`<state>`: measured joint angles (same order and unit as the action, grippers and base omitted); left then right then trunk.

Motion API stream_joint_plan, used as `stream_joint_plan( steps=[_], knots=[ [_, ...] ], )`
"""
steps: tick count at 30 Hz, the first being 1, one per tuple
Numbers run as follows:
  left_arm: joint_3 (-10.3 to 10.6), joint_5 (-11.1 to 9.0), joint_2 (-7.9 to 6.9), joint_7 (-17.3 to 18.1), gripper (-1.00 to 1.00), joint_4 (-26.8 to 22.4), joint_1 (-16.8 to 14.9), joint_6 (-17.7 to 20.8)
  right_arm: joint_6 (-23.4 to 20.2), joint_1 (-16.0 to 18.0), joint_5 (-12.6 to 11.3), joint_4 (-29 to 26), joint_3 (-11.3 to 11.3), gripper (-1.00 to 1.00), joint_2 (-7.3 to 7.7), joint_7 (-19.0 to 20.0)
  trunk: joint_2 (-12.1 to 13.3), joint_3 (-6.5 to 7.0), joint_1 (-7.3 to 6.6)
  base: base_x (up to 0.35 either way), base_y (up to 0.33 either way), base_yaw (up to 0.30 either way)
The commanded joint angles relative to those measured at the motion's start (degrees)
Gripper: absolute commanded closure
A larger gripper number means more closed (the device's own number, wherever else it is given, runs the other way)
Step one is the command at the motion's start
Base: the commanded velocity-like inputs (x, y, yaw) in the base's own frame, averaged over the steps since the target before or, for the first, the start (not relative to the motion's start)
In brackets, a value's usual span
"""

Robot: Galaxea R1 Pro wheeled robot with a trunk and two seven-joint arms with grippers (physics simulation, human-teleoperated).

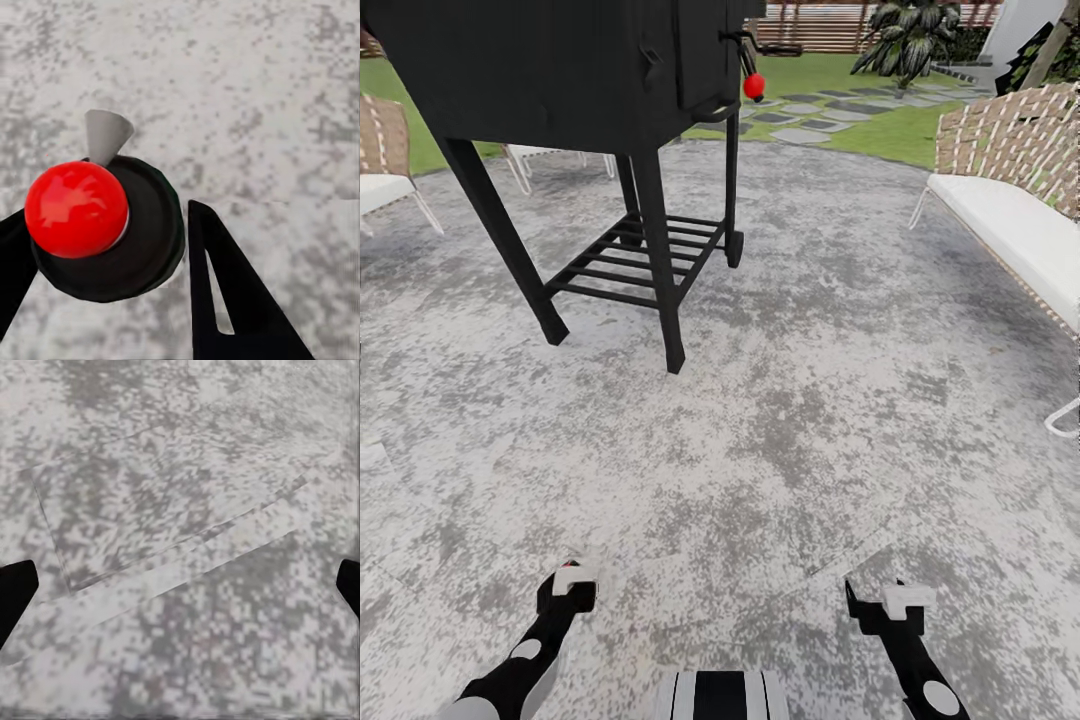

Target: Pick up the pesticide atomizer in the garden and spray insectifuge to fully cover both potted plants in the garden.

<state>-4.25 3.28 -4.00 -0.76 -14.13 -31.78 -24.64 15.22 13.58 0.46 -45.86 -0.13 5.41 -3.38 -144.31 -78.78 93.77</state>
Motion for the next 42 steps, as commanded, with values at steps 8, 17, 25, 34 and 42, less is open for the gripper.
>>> stream_joint_plan(
  steps=[8,17,25,34,42],
  knots=[
    [-0.44,0.07,-0.14,-2.9,1.0,-0.15,9.15,-0.98,5.11,-0.84,-0.08,12.41,0.08,-1.0,0.28,-0.31,0.1,2.45,-0.22,0.0,0.0,0.0],
    [-1.27,-0.03,-0.14,-7.5,1.0,-0.1,12.75,-4.08,19.96,-1.09,-0.12,25.99,0.41,-1.0,-0.1,-0.31,0.22,5.23,-0.45,0.0,0.0,0.0],
    [-1.37,-0.1,-0.2,-7.68,1.0,-0.25,13.09,-4.51,20.54,-1.1,-0.1,26.55,0.48,-1.0,-0.23,-0.31,0.32,7.7,-0.66,0.0,0.0,0.0],
    [-1.37,-0.12,-0.19,-7.68,1.0,-0.38,13.14,-4.52,20.55,-1.1,-0.17,26.57,0.35,-1.0,-0.5,-0.12,0.44,9.76,-0.89,0.0,0.0,0.0],
    [-1.3,-0.12,0.1,-7.67,1.0,-0.09,13.15,-4.48,20.55,-1.1,0.07,26.68,0.16,-1.0,-0.49,-0.03,0.55,11.54,-1.09,0.0,0.0,0.0]
  ],
)
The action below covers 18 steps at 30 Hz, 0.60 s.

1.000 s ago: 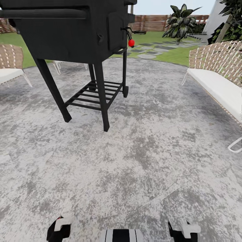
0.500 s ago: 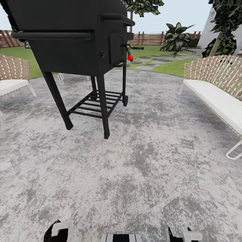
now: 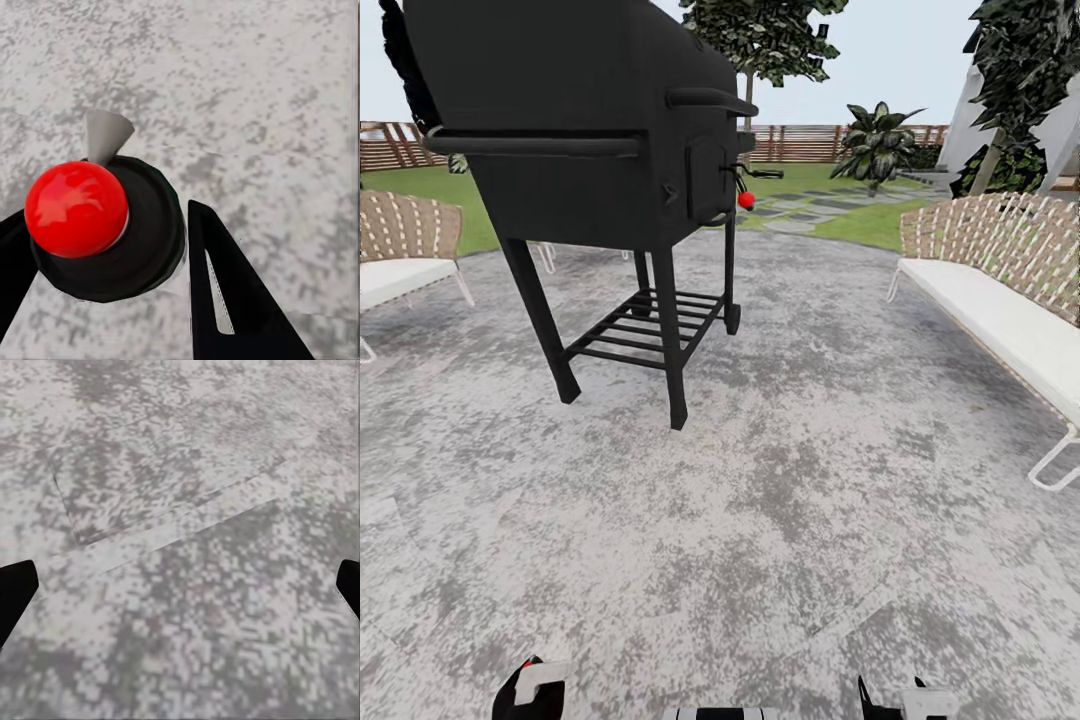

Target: Pick up the pesticide atomizer in the garden and spray insectifuge to fully cover both potted plants in the garden.

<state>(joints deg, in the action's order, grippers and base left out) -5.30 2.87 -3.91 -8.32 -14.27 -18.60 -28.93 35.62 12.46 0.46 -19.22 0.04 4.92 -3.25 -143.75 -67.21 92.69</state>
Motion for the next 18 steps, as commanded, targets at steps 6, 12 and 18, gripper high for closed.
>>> stream_joint_plan(
  steps=[6,12,18],
  knots=[
    [-0.24,0.29,0.16,-0.12,1.0,0.26,-0.03,-0.16,0.15,0.02,0.0,0.06,0.07,-1.0,0.0,-0.37,0.07,1.37,-0.16,0.0,0.0,-0.162],
    [-0.23,0.29,0.28,-0.08,1.0,0.43,-0.03,-0.17,0.11,0.02,-0.02,0.08,0.13,-1.0,0.0,-0.35,0.15,2.82,-0.32,0.0,0.0,-0.253],
    [-0.23,0.29,0.31,-0.06,1.0,0.47,-0.03,-0.16,0.15,0.02,-0.02,1.4,0.11,-1.0,0.0,-0.35,0.23,4.36,-0.47,0.0,0.0,-0.261]
  ],
)
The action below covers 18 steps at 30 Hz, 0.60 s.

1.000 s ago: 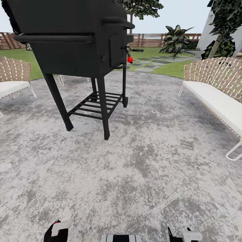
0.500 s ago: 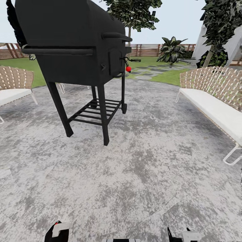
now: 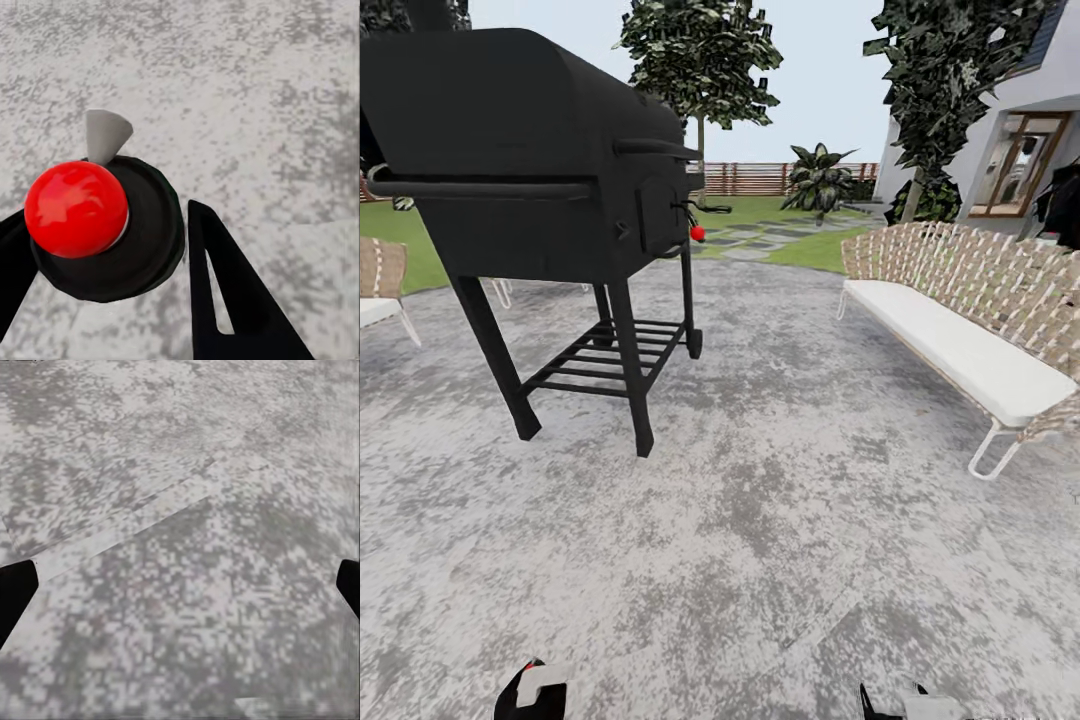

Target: Pick up the pesticide atomizer in the garden and spray insectifuge to fully cover both potted plants in the garden.

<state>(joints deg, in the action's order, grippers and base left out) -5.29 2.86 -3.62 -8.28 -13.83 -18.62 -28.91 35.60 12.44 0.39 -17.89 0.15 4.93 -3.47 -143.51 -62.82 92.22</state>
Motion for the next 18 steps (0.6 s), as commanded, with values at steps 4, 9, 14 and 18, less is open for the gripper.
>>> stream_joint_plan(
  steps=[4,9,14,18],
  knots=[
    [-0.25,0.3,0.02,-0.09,1.0,0.03,-0.02,-0.18,0.17,0.04,0.05,0.38,-0.02,-1.0,-0.01,-0.13,0.04,1.01,-0.11,0.0,0.0,-0.262],
    [-0.25,0.3,0.1,-0.11,1.0,0.03,-0.02,-0.18,0.17,0.04,0.05,0.44,-0.06,-1.0,-0.01,-0.13,0.11,2.33,-0.24,0.0,0.0,-0.262],
    [-0.25,0.3,0.1,-0.15,1.0,0.03,-0.02,-0.18,0.17,0.04,0.05,0.47,-0.06,-1.0,-0.01,-0.13,0.17,3.64,-0.37,0.0,0.0,-0.26],
    [-0.25,0.29,0.1,-0.13,1.0,0.06,-0.02,-0.18,0.17,0.04,0.05,0.47,-0.06,-1.0,-0.01,-0.13,0.23,4.59,-0.47,0.0,0.0,-0.133]
  ],
)
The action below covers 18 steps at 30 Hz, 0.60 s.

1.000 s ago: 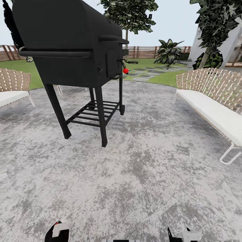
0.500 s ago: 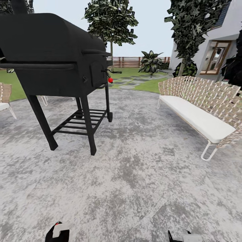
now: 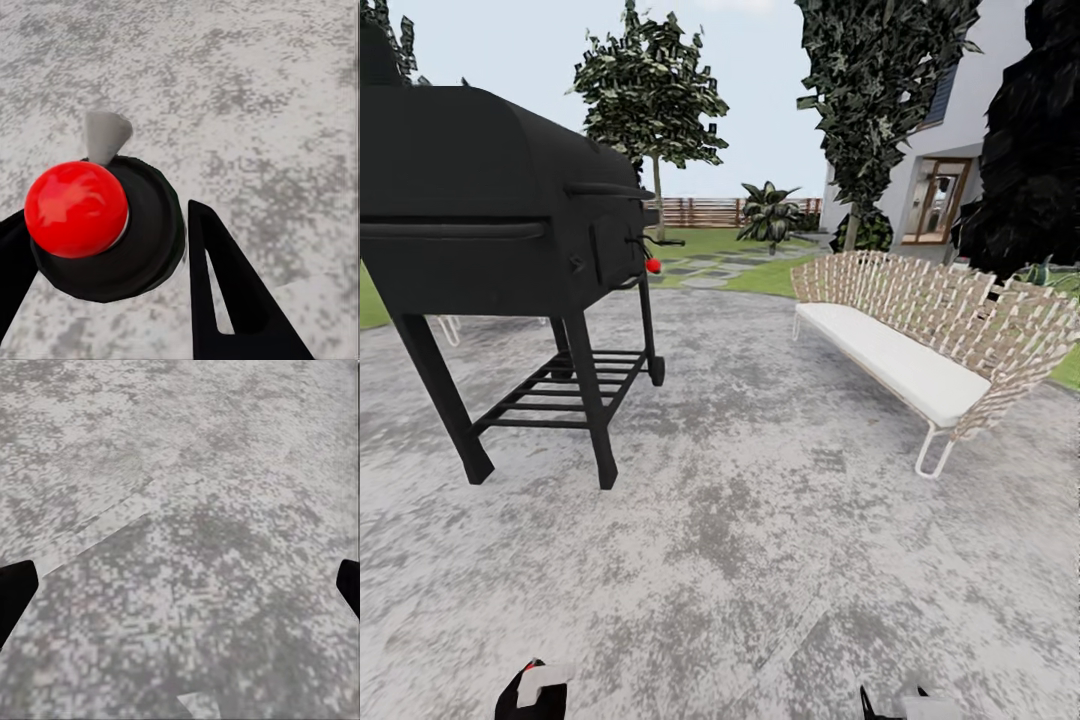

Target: Pick up the pesticide atomizer in the garden and spray insectifuge to fully cover both potted plants in the garden.

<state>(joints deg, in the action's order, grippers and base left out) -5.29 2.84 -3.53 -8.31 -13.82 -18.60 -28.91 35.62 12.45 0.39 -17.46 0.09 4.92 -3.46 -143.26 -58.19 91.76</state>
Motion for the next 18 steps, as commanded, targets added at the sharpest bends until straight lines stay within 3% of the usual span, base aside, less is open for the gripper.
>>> stream_joint_plan(
  steps=[1,18],
  knots=[
    [-0.24,0.29,0.02,-0.08,1.0,0.04,-0.03,-0.18,0.16,0.03,0.05,0.05,0.0,-1.0,0.0,-0.15,0.0,0.18,-0.04,0.0,0.0,-0.04],
    [-0.24,0.32,0.02,-0.04,1.0,0.08,-0.03,-0.18,0.16,0.03,0.04,-0.02,-0.05,-1.0,-0.08,-0.18,6.04,3.25,-3.38,0.0,0.0,-0.004]
  ],
)
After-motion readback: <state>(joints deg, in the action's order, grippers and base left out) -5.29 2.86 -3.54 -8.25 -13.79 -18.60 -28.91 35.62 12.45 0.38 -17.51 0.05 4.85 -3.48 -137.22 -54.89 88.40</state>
